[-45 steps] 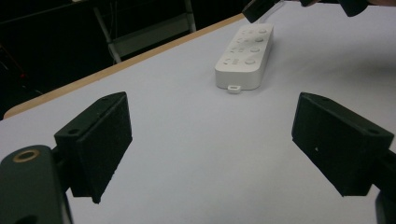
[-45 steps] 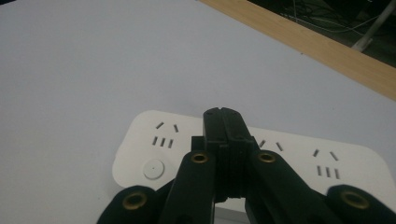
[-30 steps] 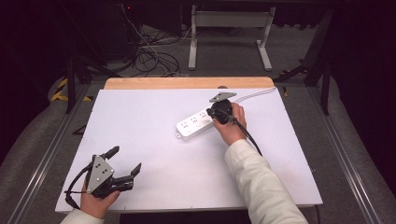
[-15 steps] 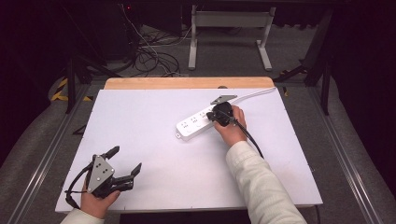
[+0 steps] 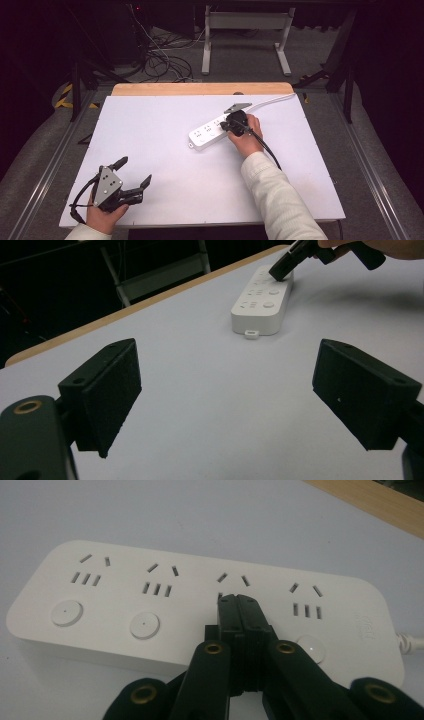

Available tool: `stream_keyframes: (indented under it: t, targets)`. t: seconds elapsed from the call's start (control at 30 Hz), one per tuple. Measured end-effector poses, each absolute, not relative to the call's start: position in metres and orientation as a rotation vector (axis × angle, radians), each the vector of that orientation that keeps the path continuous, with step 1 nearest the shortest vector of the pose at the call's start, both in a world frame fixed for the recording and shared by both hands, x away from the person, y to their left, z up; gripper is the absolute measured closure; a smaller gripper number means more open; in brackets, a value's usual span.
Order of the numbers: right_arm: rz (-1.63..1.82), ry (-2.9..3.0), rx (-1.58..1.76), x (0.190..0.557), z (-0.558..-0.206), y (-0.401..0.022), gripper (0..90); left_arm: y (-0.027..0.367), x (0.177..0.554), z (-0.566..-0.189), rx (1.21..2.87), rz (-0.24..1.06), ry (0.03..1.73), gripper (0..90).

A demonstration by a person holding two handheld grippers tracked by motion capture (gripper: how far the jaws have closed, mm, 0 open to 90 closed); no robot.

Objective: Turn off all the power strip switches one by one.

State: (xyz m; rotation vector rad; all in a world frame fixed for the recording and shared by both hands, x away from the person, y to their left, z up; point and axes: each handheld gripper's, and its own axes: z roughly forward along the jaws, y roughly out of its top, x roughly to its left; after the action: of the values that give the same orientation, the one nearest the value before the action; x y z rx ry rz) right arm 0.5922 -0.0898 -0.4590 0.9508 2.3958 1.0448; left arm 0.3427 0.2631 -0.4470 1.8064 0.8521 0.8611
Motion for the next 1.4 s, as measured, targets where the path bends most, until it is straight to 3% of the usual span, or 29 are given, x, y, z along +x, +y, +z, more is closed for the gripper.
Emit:
stream_keyframes:
  t: [0.87,1.1,1.4]
  targets:
    - [1.019,2.385,0.963,0.589,-0.459,-0.086,90.0,0.262,0.342,-0.447,1.815,0.868,0.842,13.0]
    - [1.172,2.294,0.959,0.588,-0.433,-0.093,90.0,0.263,0.344,-0.447,1.805,0.855,0.854,13.0]
    - [1.172,2.291,0.943,0.587,-0.429,-0.094,90.0,0.263,0.342,-0.447,1.807,0.862,0.848,13.0]
